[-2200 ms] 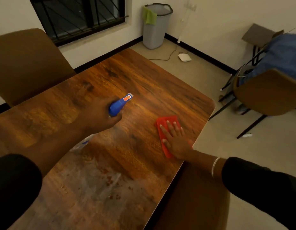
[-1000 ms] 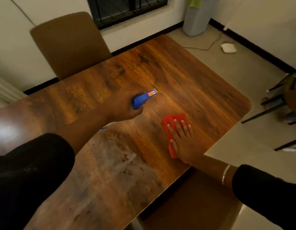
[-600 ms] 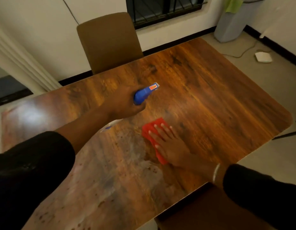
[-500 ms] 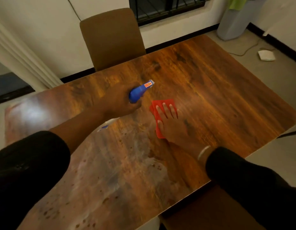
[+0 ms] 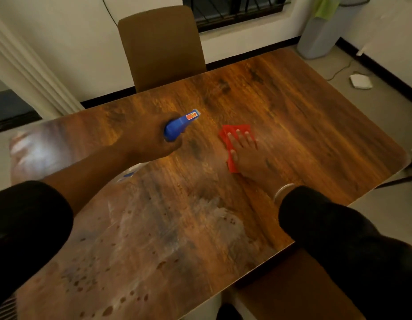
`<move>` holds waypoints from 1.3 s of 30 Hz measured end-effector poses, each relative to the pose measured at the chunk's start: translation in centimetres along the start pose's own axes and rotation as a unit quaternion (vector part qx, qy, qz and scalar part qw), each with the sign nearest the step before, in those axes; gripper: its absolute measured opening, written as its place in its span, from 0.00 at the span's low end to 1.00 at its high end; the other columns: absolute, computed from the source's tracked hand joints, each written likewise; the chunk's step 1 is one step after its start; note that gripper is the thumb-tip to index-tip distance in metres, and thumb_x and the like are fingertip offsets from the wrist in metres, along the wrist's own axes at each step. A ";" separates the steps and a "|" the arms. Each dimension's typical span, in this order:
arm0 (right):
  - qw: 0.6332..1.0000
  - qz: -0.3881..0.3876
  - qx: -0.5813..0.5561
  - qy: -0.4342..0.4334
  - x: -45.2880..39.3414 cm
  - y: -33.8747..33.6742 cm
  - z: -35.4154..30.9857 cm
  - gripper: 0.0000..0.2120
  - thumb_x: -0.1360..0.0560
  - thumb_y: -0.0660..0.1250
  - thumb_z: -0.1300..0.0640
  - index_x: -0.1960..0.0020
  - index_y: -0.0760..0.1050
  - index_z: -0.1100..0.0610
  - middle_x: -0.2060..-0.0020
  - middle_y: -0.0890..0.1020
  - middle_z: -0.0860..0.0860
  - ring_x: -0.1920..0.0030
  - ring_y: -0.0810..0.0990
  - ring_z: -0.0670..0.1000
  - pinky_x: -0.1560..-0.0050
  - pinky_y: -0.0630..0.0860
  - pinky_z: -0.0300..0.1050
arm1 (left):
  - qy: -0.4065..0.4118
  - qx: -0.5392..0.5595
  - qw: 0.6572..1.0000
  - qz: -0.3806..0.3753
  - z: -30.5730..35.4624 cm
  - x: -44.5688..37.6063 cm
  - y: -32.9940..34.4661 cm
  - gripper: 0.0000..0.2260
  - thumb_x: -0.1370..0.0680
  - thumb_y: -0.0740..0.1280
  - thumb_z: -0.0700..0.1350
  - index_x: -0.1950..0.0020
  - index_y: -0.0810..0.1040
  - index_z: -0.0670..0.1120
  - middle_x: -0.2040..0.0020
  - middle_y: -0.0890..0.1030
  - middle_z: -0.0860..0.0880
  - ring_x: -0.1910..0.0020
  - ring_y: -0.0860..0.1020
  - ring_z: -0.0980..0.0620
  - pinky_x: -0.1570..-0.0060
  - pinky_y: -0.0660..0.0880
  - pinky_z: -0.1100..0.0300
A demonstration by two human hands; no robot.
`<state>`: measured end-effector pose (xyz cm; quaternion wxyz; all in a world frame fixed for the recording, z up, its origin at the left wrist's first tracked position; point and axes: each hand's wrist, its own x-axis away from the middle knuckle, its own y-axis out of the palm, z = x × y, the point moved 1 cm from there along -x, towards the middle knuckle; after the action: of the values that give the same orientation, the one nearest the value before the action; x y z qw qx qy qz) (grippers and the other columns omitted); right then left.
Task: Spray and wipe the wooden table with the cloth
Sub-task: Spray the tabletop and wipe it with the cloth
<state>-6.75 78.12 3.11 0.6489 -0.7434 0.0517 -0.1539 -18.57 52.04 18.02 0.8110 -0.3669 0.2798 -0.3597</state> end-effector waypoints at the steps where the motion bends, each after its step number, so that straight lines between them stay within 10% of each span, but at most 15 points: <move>1: 1.000 -0.010 -0.001 0.011 1.0 -0.3 0.4 0.28 0.12 0.49 0.49 0.14 0.44 0.46 0.14 0.46 0.52 0.14 0.46 0.58 0.17 0.49 0.60 | 0.003 0.001 1.000 0.002 -0.1 0.3 -0.3 0.12 0.26 0.72 0.47 0.48 0.71 0.55 0.64 0.74 0.57 0.66 0.76 0.56 0.63 0.71 0.61; 10: 0.975 -0.061 0.020 -0.212 20.7 7.4 -2.9 0.29 0.13 0.48 0.45 0.14 0.44 0.43 0.14 0.44 0.47 0.14 0.43 0.55 0.17 0.42 0.59 | 0.055 0.049 0.997 0.002 2.6 0.6 0.8 0.13 0.27 0.72 0.46 0.44 0.77 0.46 0.60 0.80 0.48 0.63 0.77 0.50 0.57 0.77 0.51; 17: 0.992 -0.021 -0.042 0.116 18.4 4.7 -0.4 0.29 0.12 0.46 0.44 0.15 0.39 0.42 0.15 0.39 0.46 0.15 0.39 0.55 0.17 0.48 0.65 | 0.092 0.079 0.989 -0.082 5.6 2.6 3.1 0.13 0.26 0.70 0.47 0.44 0.77 0.45 0.59 0.80 0.45 0.62 0.78 0.46 0.57 0.76 0.46; 24: 0.997 -0.050 -0.015 -0.058 25.4 8.4 -5.9 0.28 0.12 0.46 0.45 0.15 0.39 0.40 0.15 0.40 0.45 0.15 0.39 0.54 0.16 0.41 0.60 | 0.090 0.093 0.989 -0.073 7.7 5.9 3.8 0.10 0.29 0.69 0.46 0.50 0.79 0.44 0.63 0.81 0.45 0.65 0.78 0.45 0.61 0.75 0.47; 32: 0.979 -0.014 -0.064 0.194 22.5 5.7 -4.5 0.29 0.12 0.47 0.45 0.14 0.40 0.45 0.15 0.40 0.51 0.15 0.38 0.58 0.17 0.44 0.64 | 0.031 0.093 0.995 -0.033 7.2 10.6 1.2 0.13 0.30 0.69 0.48 0.48 0.79 0.45 0.60 0.83 0.45 0.63 0.80 0.46 0.60 0.77 0.47; 39: 0.998 -0.032 -0.041 -0.044 17.9 6.7 -13.8 0.28 0.14 0.47 0.46 0.14 0.47 0.42 0.14 0.47 0.47 0.14 0.46 0.56 0.17 0.48 0.62 | -0.079 0.071 0.994 0.003 4.8 14.5 -2.0 0.10 0.29 0.69 0.47 0.49 0.79 0.47 0.60 0.82 0.48 0.64 0.79 0.47 0.60 0.76 0.47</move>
<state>6.91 59.11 0.97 0.6147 -0.7764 0.0057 -0.1393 -7.39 41.50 19.64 0.8554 -0.3351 0.1902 -0.3461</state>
